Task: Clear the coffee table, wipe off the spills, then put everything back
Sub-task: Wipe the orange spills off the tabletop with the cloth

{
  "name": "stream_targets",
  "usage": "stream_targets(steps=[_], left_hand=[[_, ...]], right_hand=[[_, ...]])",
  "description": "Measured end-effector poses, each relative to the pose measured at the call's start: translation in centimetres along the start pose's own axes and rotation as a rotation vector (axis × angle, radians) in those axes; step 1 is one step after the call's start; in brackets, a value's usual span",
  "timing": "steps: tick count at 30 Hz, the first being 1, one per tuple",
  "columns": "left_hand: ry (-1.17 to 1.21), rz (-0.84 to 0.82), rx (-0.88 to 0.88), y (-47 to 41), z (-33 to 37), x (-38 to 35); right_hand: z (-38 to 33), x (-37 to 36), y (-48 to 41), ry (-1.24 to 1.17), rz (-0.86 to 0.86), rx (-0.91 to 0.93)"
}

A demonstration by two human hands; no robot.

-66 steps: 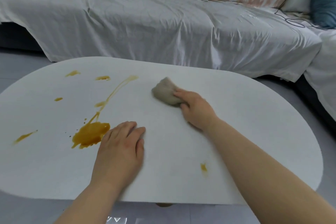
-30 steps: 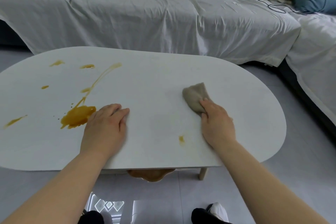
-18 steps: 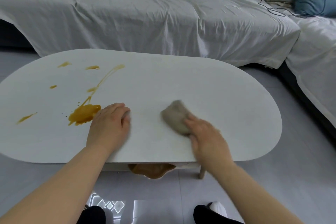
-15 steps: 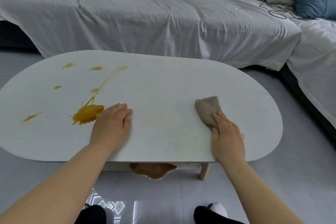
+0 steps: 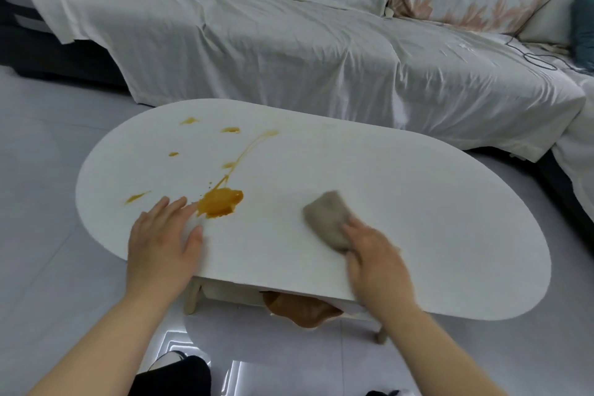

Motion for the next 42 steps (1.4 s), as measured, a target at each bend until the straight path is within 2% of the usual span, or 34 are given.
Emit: stream_targets(steps=[2,4,8,10,17,20,26,29,33,35,36,42], left_hand=[[-0.005,0.019,0.055,-0.2,-1.6,0.6],[0.015,0.034,0.118,-0.4,-2.9,0.9],[0.033,0.019,0.195,-0.4,-4.3,0.2],[0.009,-0.013,0.184,-0.5,-4.5,-0.1],[-0.037,0.026,0.104,-1.4,-4.6,0.2],[-0.07,0.01,0.065,-1.8,-4.5,-0.1],[-0.155,-0.057,0.058,-2.0,-4.8,-1.1],[-0.18,-0.086,0.066,-2.2,-4.9,-1.3],[-0.192,-0.084,0.048,-2.2,-4.7,-1.1],[-0.204,-0.059,0.032,-2.1,-4.6,-0.9],[-0.208,-0.051,0.029,-2.1,-4.5,-0.9],[-0.221,-0.058,0.025,-2.1,-4.6,-0.8]], right_hand=[[2.2,0.2,-1.2,-0.077,0.048,-0.209],[1.1,-0.6,-1.6,-0.057,0.058,-0.256],[-5.4,-3.9,-1.1,-0.062,-0.025,0.062],[-5.7,-4.3,-2.2,-0.074,-0.039,0.096],[1.0,-2.5,-11.8,-0.049,0.105,-0.304],[1.2,-3.1,-15.5,-0.027,0.128,-0.374],[-1.8,-5.8,-22.3,0.031,0.03,-0.453],[-5.8,-7.9,-24.6,-0.01,0.015,-0.331],[-12.3,-10.8,-24.7,-0.13,-0.061,-0.011],[-13.2,-11.3,-24.8,-0.157,-0.108,0.109],[-12.6,-11.1,-25.2,-0.155,-0.109,0.11],[-5.4,-7.8,-25.6,-0.133,0.072,-0.266]])
Point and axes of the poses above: each hand's wrist, its own y-axis away from the middle knuckle, its own x-axis out of the back of the hand, z = x × y, the point moved 8 cm from there along -y, towards the middle knuckle, and after that the axes turned 1 degree about z, right-handed, at the moved point
